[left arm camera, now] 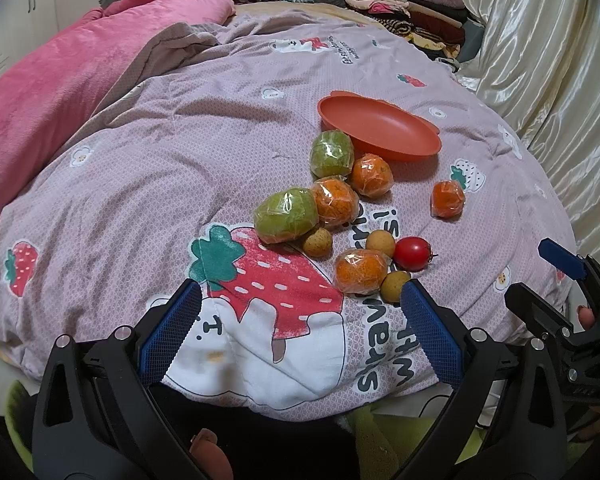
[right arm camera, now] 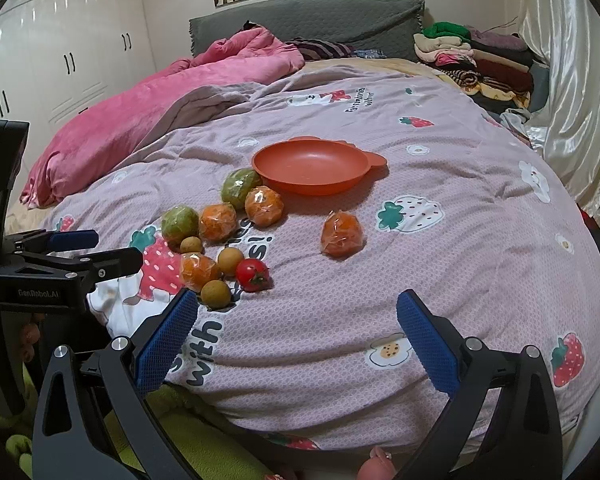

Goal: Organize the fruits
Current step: 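Move both tools toward the fruit pile beside the orange plate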

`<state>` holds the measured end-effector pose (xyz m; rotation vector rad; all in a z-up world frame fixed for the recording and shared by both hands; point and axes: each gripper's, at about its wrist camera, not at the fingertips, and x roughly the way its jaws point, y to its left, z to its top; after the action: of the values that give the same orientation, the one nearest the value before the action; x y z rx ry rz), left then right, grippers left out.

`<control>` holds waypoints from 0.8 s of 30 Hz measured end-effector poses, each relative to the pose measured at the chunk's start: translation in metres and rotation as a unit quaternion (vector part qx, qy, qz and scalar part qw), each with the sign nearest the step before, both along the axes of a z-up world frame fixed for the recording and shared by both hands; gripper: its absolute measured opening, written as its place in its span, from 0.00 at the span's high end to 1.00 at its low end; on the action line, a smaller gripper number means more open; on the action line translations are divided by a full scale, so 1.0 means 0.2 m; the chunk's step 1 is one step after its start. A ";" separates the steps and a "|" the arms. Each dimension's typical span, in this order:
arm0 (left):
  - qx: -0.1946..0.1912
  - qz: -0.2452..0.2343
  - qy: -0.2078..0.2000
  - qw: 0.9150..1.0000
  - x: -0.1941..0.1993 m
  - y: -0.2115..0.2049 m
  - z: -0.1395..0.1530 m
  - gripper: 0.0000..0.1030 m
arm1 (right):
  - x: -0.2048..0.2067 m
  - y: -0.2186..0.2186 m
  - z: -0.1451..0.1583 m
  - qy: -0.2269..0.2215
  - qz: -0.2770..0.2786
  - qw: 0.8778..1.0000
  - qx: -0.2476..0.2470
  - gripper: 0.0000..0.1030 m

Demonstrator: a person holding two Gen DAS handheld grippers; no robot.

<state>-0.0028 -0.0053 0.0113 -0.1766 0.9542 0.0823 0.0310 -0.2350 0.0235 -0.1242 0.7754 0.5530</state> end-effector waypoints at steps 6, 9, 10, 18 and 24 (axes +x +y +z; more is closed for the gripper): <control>0.000 0.000 0.000 1.000 0.00 0.00 0.00 0.09 | 0.00 0.00 0.00 0.000 0.000 1.000 0.000 0.04; 0.000 0.000 -0.001 1.000 0.00 0.00 0.00 0.09 | 0.00 0.00 0.00 0.000 0.000 1.000 0.000 0.04; 0.000 0.000 -0.001 1.000 0.00 0.00 0.00 0.09 | 0.00 0.00 0.00 0.000 0.001 1.000 0.000 0.04; -0.001 0.001 -0.001 1.000 0.00 0.00 0.00 0.09 | 0.00 0.02 -0.01 0.001 0.005 1.000 -0.002 0.04; -0.007 0.011 0.001 1.000 0.02 0.06 0.02 0.09 | 0.02 0.05 -0.03 0.008 0.017 1.000 -0.004 0.04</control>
<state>0.0019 0.0075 0.0145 -0.1995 0.9544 0.0973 0.0347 -0.2241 0.0171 -0.1404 0.7924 0.5845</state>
